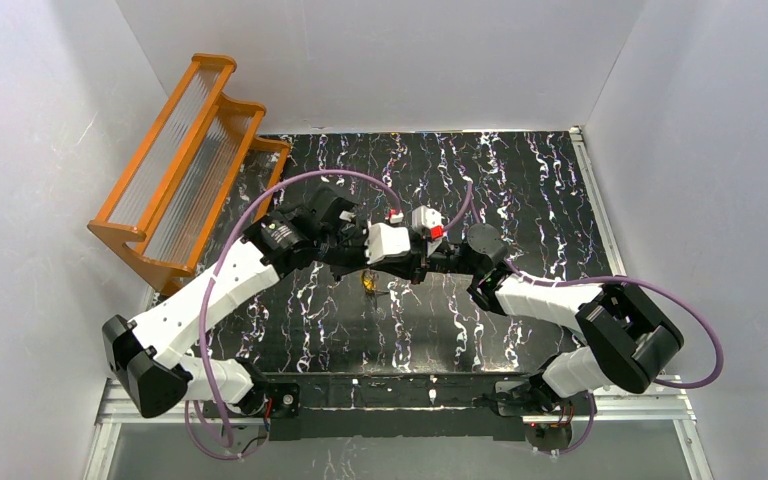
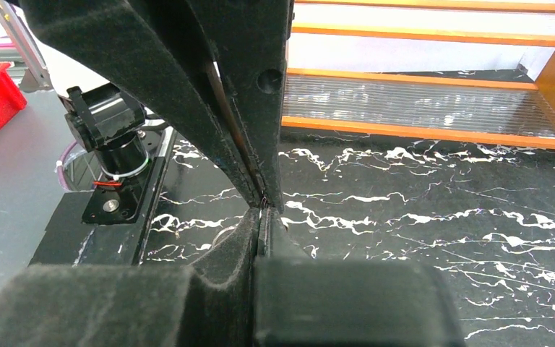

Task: Put the keys on the keyring
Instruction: Adjust the key on the keyring.

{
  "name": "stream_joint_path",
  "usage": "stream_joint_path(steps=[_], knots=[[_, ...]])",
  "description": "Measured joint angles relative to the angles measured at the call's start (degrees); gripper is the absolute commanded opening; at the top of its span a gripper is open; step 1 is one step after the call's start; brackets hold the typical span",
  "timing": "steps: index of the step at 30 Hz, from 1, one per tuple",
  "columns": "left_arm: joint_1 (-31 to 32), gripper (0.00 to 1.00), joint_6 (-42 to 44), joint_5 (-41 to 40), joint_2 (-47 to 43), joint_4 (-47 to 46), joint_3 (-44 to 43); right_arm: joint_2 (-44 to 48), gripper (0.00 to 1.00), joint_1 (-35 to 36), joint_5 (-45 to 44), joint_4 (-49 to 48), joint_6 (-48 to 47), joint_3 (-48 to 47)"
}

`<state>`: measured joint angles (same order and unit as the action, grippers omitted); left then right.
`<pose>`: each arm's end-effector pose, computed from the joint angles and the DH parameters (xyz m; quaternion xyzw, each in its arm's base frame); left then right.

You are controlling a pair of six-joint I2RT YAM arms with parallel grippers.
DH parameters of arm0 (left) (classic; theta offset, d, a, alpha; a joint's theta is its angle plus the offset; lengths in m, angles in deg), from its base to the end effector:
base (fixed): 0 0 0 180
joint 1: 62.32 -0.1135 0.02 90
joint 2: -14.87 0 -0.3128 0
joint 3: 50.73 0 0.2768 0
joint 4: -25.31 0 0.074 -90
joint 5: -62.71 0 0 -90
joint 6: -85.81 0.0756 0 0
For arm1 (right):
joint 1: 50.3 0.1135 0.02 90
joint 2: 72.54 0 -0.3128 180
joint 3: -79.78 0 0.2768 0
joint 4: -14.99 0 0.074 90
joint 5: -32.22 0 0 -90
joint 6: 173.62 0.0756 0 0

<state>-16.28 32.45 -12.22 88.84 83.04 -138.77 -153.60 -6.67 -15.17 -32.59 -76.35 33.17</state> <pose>0.2000 -0.2357 0.3799 0.6407 0.6502 -0.1521 0.3789 0.2006 0.2619 0.2954 -0.4511 0.4614 0.5175 0.5619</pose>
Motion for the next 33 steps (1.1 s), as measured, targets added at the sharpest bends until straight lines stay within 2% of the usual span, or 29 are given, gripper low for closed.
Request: stream_joint_path(steps=[2,5,13,18,24,29,33], knots=[[0.0,0.22,-0.4,0.0,-1.0,-1.2,1.1,0.0,0.01,0.0,0.1,0.0,0.0,0.0],[0.0,0.29,-1.7,-0.7,-4.2,-3.9,4.5,0.0,0.01,0.0,0.1,0.0,0.0,0.0],[-0.5,0.29,-8.2,-0.1,-15.1,-12.0,14.3,1.8,0.01,0.0,0.2,0.4,-0.5,0.0],[-4.5,0.26,-11.1,6.7,-15.5,-16.7,18.2,3.4,0.01,0.0,0.2,1.0,-1.3,0.0],[-12.9,0.22,-12.6,18.8,-15.5,-21.2,22.8,4.7,0.01,0.0,0.3,3.0,-1.7,0.1],[-14.3,0.21,-11.9,25.6,-16.1,-24.3,23.4,4.8,0.01,0.0,0.3,3.4,-1.7,0.1],[-14.5,0.2,-11.2,27.3,-17.5,-25.3,24.4,4.9,0.01,0.0,0.3,3.4,-1.7,0.1]])
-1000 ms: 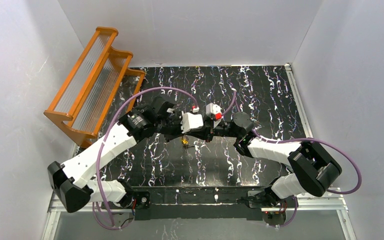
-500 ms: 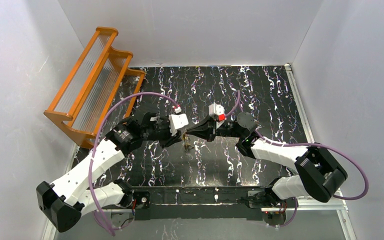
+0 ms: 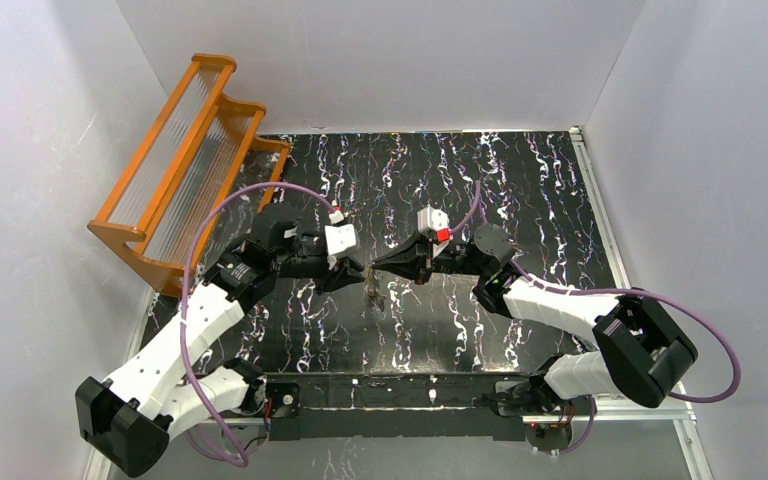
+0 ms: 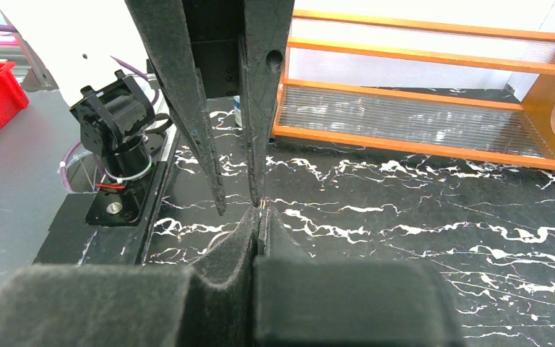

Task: Put the keys on the keyring
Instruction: Adjust the key on the keyring.

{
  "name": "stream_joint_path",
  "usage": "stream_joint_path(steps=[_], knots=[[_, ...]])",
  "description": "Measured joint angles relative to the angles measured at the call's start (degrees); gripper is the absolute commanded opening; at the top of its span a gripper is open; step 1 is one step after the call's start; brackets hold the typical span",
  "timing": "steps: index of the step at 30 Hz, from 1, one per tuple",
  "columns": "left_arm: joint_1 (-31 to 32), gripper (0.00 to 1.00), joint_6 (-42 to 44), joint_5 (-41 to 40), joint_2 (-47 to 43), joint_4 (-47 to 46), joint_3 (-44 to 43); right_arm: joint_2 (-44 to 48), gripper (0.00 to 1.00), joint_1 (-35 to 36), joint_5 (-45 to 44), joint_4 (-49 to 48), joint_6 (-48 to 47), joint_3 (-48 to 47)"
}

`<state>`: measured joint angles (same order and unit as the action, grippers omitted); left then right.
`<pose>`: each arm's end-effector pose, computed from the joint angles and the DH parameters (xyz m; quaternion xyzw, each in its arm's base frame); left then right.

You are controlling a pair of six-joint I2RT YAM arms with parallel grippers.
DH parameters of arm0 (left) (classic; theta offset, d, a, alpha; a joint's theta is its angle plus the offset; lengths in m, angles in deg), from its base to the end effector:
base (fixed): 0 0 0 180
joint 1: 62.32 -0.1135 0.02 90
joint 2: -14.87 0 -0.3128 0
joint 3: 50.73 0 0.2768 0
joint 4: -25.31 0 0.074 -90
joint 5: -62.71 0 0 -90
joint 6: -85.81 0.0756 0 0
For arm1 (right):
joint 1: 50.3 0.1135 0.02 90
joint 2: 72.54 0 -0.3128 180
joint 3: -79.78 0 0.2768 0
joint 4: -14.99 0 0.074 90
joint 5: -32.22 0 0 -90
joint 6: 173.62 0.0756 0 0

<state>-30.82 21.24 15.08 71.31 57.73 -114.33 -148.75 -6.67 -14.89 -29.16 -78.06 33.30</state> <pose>0.1773 -0.1684 0.3532 0.5454 0.6001 -0.3312 0.4823 0.1897 0.2519 0.3122 -0.4591 0.4449 0.5098 0.5756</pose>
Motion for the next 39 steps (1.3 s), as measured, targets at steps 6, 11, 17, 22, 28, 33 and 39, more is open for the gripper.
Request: stream_joint_path(steps=[6,11,17,22,28,33,39], knots=[[-0.2,0.21,0.3,0.5,-1.1,-1.5,1.1,0.0,0.01,0.0,0.4,0.1,0.0,0.0],[-0.3,0.24,0.2,-1.9,-1.4,-3.7,1.1,0.0,0.01,0.0,0.5,0.2,0.1,0.0],[-0.3,0.23,1.0,-4.4,-2.7,-5.2,1.2,0.0,0.01,0.0,0.8,0.3,0.1,0.0],[-0.3,0.21,2.4,-3.3,-3.0,-6.2,1.9,0.0,0.01,0.0,0.8,0.4,0.1,0.0],[-0.3,0.22,3.3,-0.8,-2.9,-6.3,2.0,0.0,0.01,0.0,0.8,0.4,0.1,0.0],[-0.3,0.19,3.5,0.3,-2.7,-6.4,2.1,0.0,0.01,0.0,0.8,0.4,0.1,0.0],[-0.3,0.04,3.5,0.4,-1.5,-6.6,3.1,0.0,0.01,0.0,0.8,0.4,0.1,0.0]])
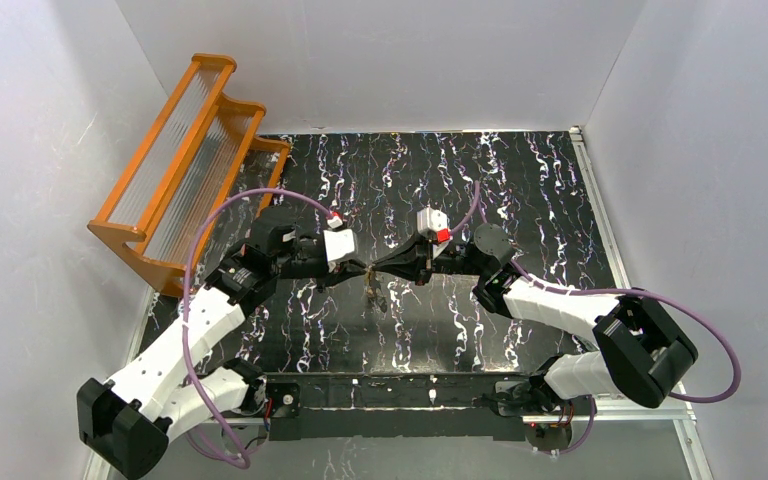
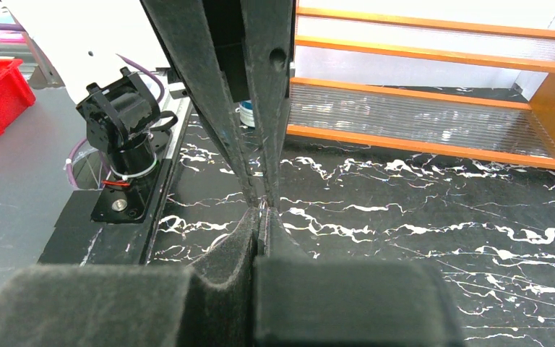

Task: Put the keys on the keyring
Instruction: Adjust the key on the keyring.

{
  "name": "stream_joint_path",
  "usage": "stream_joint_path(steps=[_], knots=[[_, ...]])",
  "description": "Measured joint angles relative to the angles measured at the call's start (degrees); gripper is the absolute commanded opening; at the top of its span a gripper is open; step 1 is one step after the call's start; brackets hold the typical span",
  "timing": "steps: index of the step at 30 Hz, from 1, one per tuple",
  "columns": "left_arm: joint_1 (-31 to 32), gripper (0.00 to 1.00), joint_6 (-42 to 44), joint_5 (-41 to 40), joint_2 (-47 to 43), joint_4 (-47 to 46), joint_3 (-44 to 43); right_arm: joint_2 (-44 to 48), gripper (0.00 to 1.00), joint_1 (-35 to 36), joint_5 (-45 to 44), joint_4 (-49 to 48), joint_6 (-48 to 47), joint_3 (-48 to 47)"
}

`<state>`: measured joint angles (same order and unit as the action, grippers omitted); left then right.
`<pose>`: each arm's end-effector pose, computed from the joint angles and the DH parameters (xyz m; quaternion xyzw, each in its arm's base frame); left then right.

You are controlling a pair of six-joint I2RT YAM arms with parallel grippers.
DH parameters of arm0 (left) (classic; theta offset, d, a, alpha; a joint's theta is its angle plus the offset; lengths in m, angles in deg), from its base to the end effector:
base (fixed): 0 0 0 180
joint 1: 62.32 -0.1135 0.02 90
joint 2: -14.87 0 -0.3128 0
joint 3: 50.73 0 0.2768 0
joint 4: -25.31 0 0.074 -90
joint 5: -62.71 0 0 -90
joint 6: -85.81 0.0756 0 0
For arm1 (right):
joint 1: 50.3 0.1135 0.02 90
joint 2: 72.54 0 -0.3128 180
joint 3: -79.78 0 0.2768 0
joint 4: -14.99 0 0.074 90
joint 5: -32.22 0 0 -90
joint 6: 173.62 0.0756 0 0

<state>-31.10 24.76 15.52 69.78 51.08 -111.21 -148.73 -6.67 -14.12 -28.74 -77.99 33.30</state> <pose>0.1762 -0.1669 0.3516 0.5635 0.5560 -0.3098 0.5266 0.1888 0.2521 0.3113 -0.4631 0.4448 0.5130 0.5697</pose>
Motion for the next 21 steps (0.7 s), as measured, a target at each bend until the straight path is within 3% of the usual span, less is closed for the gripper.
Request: stream_joint_path(steps=[1,21], knots=[[0.0,0.0,0.0,0.0,0.2,-0.1,0.2,0.0,0.01,0.0,0.0,0.0,0.0,0.0],[0.0,0.0,-3.4,-0.2,0.7,-2.6,3.5,0.1,0.01,0.0,0.0,0.2,0.2,0.0]])
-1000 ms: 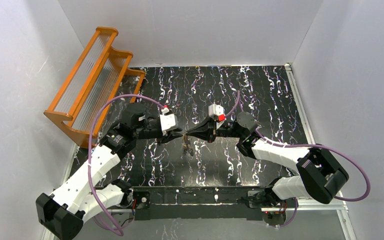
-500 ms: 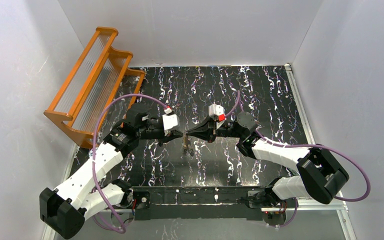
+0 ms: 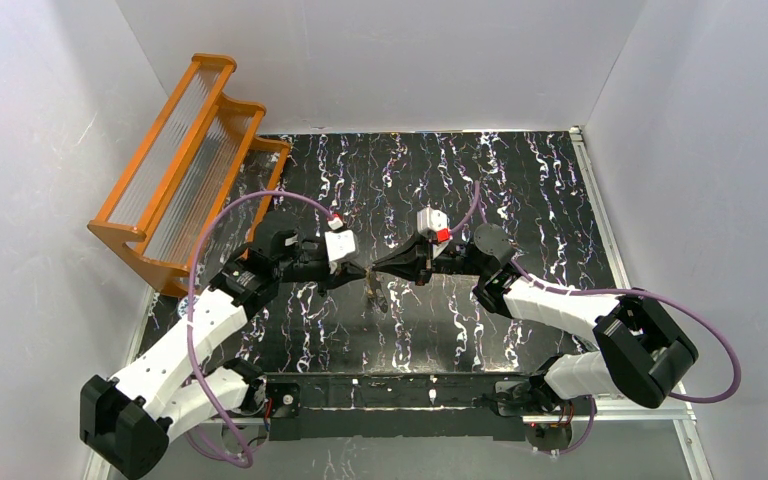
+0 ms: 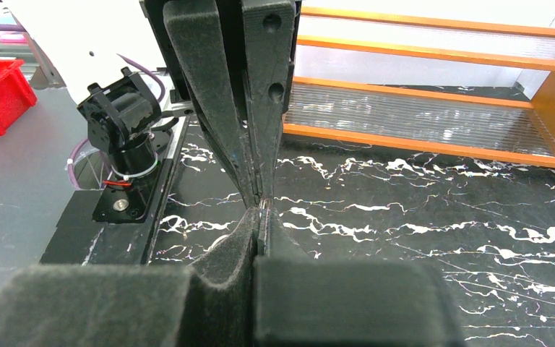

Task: Put the keys on the keyring
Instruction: Adjust the key on the keyring, then place the keyring at the center of the board.

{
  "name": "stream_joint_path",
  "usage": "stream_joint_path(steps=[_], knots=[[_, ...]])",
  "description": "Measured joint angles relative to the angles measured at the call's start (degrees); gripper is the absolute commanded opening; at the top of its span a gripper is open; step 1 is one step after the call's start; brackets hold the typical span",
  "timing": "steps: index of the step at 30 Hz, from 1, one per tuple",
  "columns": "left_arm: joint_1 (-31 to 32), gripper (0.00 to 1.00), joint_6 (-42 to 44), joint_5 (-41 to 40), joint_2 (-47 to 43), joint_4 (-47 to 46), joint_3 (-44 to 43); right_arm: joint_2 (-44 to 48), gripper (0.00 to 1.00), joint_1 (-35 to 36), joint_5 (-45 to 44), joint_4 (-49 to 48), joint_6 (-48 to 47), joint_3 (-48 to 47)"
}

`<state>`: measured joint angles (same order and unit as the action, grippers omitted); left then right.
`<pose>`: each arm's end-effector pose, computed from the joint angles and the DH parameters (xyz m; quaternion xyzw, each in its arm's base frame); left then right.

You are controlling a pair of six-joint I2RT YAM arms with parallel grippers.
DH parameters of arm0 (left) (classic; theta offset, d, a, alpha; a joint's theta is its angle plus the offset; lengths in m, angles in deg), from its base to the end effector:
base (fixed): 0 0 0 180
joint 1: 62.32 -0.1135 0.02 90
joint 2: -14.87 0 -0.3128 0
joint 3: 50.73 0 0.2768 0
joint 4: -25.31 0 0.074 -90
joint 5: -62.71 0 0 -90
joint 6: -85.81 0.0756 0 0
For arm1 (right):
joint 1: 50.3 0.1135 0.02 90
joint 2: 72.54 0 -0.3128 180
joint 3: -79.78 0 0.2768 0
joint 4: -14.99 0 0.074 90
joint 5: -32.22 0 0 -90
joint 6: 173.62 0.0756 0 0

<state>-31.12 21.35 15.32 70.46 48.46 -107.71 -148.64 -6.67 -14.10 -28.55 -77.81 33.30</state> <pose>0.1791 -0.1683 0.3302 0.5458 0.5818 -0.3262 0.5071 0.1886 0.2520 0.3113 -0.4625 0.4462 0.5139 0.5682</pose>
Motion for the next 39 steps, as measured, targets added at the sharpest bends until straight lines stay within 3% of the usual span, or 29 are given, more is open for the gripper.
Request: stream_joint_path(steps=[5,13,18,23,39], knots=[[0.0,0.25,-0.2,-1.7,-1.9,-0.1,0.0,0.0,0.01,0.0,0.0,0.0,0.0,0.0],[0.0,0.31,-1.5,-4.1,-5.3,-2.1,0.0,0.0,0.01,0.0,0.0,0.0,0.0,0.0],[0.0,0.22,-2.4,-3.5,-3.8,-3.9,0.0,0.0,0.01,0.0,0.0,0.0,0.0,0.0],[0.0,0.0,-2.9,-2.2,-2.1,-4.6,0.0,0.0,0.01,0.0,0.0,0.0,0.0,0.0],[0.0,0.0,-3.1,-0.4,-2.3,-4.6,1.3,0.0,0.01,0.0,0.1,0.5,0.0,0.0]])
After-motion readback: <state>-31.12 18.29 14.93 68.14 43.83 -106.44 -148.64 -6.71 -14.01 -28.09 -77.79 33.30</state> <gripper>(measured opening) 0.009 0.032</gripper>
